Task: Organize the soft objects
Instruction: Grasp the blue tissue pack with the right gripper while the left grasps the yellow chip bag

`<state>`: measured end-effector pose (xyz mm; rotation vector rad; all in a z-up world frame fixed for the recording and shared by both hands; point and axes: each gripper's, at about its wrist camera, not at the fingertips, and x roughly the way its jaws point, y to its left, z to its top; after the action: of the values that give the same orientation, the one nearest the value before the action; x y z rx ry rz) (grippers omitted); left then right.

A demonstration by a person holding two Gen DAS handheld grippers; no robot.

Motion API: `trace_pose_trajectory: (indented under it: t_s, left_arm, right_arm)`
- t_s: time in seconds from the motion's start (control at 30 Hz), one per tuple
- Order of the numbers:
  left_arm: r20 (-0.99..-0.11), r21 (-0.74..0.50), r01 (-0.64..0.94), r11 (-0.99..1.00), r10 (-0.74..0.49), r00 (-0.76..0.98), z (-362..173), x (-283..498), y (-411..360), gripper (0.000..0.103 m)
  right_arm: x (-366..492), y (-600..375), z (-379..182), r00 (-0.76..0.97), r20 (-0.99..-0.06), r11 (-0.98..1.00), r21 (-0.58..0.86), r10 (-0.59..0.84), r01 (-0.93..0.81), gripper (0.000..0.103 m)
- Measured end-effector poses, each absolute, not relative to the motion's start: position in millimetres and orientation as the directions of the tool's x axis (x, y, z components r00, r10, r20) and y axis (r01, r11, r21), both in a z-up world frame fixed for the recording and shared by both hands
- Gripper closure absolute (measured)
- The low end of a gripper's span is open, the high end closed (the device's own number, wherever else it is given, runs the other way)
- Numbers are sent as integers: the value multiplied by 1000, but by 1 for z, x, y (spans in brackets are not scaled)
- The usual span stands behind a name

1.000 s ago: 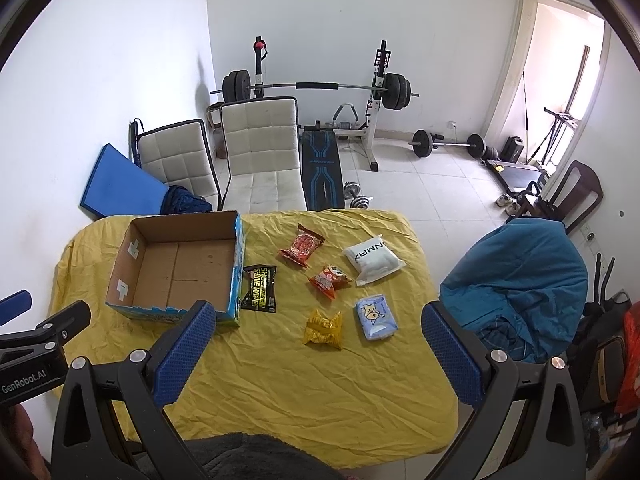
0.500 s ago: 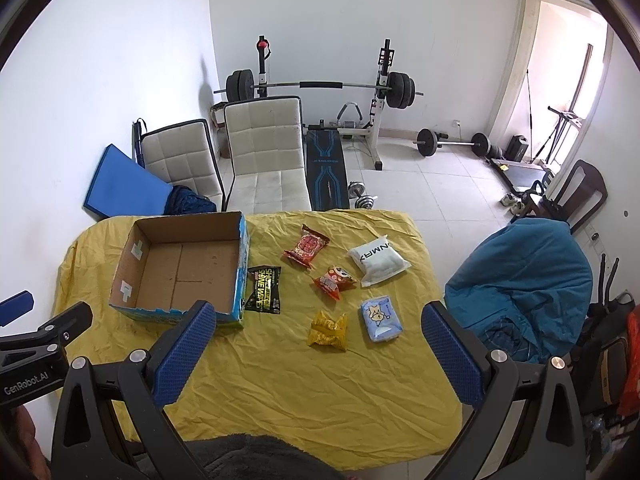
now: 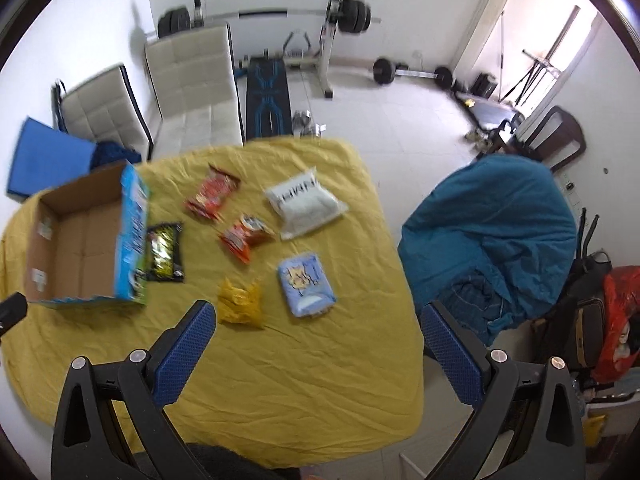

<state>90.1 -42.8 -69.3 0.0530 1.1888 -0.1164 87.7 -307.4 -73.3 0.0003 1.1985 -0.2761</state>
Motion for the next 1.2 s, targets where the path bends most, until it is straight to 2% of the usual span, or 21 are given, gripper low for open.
trace_pose_trajectory:
  t_s: [0.27, 0.37, 0.47, 0.63, 0.8, 0.83, 0.9, 1.1, 1.2]
  left_arm:
    - [-992, -95, 203, 975, -111, 66, -211, 154, -124, 0]
    - [-993, -122, 220, 968, -119, -26, -265, 164, -150, 8]
    - [-987, -141, 234, 962, -119, -105, -314, 173, -172, 8]
    - [-963, -206, 219, 954, -157, -219, -359, 178, -188, 8]
    - [-950, -234, 205, 950, -179, -256, -384, 181, -198, 9]
    - [-949, -241, 198, 950, -188, -253, -386, 181, -199, 10]
    - [-945, -253, 184, 950, -203, -255, -389, 182, -201, 23]
    - [-935, -285, 181, 941, -232, -268, -402, 182, -213, 37]
    - [-941, -277, 198, 940, -224, -251, -414, 182, -223, 41]
  right_arm:
    - [157, -374, -263, 71, -993, 981, -77, -91, 179, 0]
    - [168, -379, -307, 28, -999, 983, -32, -38, 179, 0]
    - [178, -383, -339, -8, -1000, 984, 1, 3, 176, 1]
    - [182, -394, -370, -55, -994, 979, 81, 93, 186, 2]
    - [185, -407, -388, -79, -990, 975, 98, 115, 197, 4]
    - [185, -409, -392, -83, -988, 974, 110, 129, 197, 5]
    - [187, -411, -390, -97, -987, 975, 111, 131, 191, 7]
    - [199, -403, -396, -119, -986, 981, 95, 116, 168, 16]
    - [201, -397, -400, -133, -987, 986, 73, 94, 153, 24]
